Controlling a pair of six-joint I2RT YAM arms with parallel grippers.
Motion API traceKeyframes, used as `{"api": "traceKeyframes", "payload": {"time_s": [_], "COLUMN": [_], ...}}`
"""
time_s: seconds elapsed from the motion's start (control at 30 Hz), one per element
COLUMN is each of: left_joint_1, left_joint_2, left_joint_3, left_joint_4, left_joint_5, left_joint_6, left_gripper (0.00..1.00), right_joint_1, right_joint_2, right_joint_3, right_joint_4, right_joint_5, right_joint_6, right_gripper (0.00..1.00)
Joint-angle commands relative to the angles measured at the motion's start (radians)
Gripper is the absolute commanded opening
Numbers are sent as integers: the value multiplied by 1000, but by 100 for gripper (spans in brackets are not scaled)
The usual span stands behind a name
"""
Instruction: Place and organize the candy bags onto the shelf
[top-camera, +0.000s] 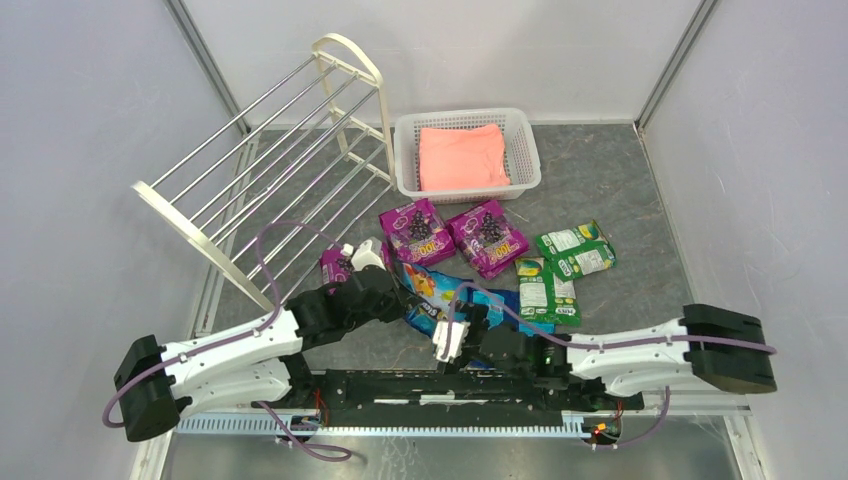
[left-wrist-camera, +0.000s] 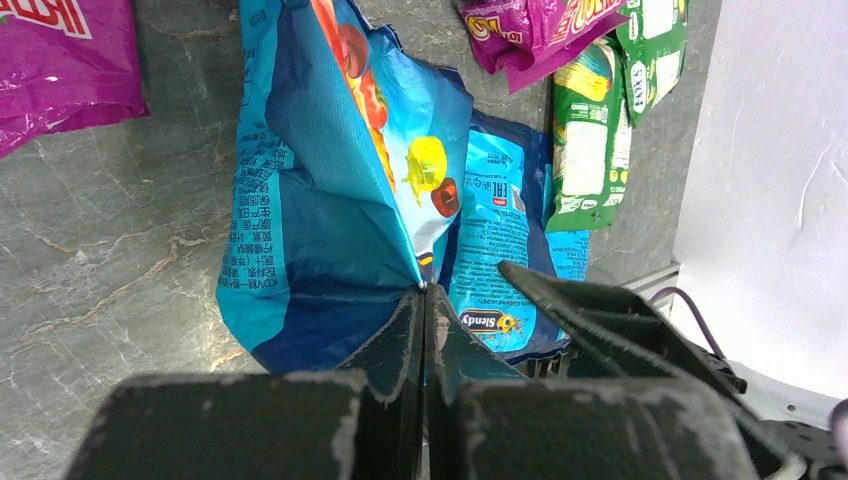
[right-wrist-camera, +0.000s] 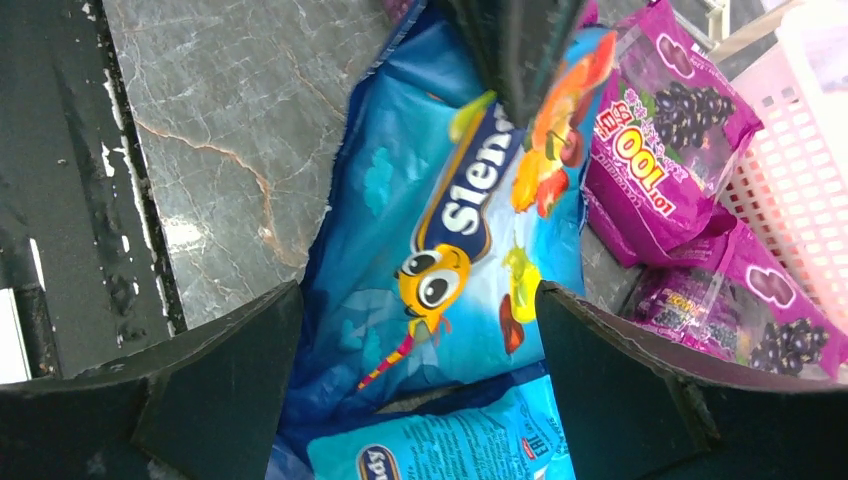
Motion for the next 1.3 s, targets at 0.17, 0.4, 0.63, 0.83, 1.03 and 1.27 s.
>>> {"api": "traceKeyframes", "payload": {"time_s": [0.17,0.4,0.63,0.83,1.03,1.27], "left_joint_1": [-1,-1,1,9,18,25], "left_joint_2": [-9,-19,-21,-27,-60,-91], "left_joint_3": [40,51,64,68,105,100], "left_joint_4": [92,93,79,53,-36,-149], "left_joint_5": [-4,16,14,34,-15,-57], "left_joint_6": [1,5,33,48,104,114], "left_gripper": [2,2,2,16,66,100], "right_joint_1": [176,179,175,160,142,20], "right_joint_2": [245,293,321,310,246,78], "right_joint_3": [75,68,9,3,-49,-170], "right_joint_4": [295,319,476,504,532,585], "right_joint_5": [304,464,456,356,289,136], "right_joint_6": [-14,40,-30,-24,8,135], "right_gripper": [90,88,72,36,11,0]}}
